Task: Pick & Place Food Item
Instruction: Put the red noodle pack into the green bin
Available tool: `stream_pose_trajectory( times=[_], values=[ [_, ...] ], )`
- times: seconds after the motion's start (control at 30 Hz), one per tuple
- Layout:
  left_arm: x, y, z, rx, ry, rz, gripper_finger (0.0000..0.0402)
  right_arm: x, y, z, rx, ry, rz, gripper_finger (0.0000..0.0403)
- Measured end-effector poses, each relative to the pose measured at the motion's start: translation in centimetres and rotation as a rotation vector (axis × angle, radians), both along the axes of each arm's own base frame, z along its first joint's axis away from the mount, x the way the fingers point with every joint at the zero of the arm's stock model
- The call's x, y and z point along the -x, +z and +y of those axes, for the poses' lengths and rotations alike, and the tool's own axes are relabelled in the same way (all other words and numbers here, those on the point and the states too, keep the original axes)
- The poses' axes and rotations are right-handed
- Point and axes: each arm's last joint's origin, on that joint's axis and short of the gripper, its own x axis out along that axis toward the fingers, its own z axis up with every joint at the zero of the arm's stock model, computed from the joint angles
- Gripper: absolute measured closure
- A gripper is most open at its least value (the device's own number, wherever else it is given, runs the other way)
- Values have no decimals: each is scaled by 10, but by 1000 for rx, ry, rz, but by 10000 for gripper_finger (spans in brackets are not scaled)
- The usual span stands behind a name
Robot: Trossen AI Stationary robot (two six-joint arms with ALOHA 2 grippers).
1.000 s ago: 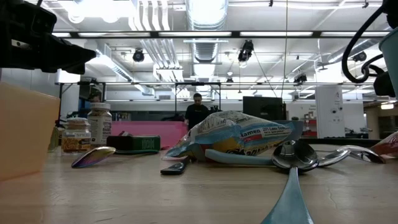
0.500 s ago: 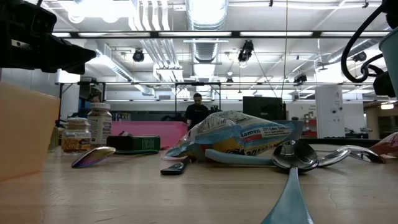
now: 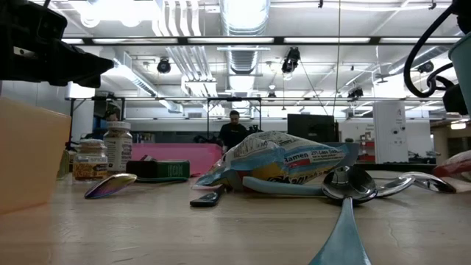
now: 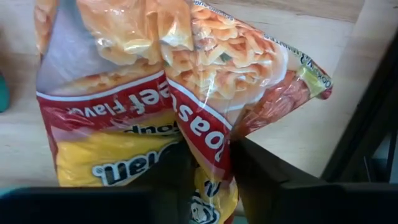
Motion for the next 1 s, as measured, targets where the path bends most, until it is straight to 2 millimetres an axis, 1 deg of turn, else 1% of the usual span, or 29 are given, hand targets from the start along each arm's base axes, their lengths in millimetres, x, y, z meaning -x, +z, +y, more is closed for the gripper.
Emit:
stream_pose_trajectory(
  times=[0.17,0.27,0.7,1.0],
  values=[
    [0,0,0,0,0,0,401,0,0,0,0,1,0,352],
    [0,0,0,0,0,0,401,0,0,0,-1,11,-1,362],
    [0,0,0,0,0,0,401,1,2,0,-4,19,-14,366],
    [0,0,0,0,0,0,401,-3,23,0,62,25,-16,367]
  ],
)
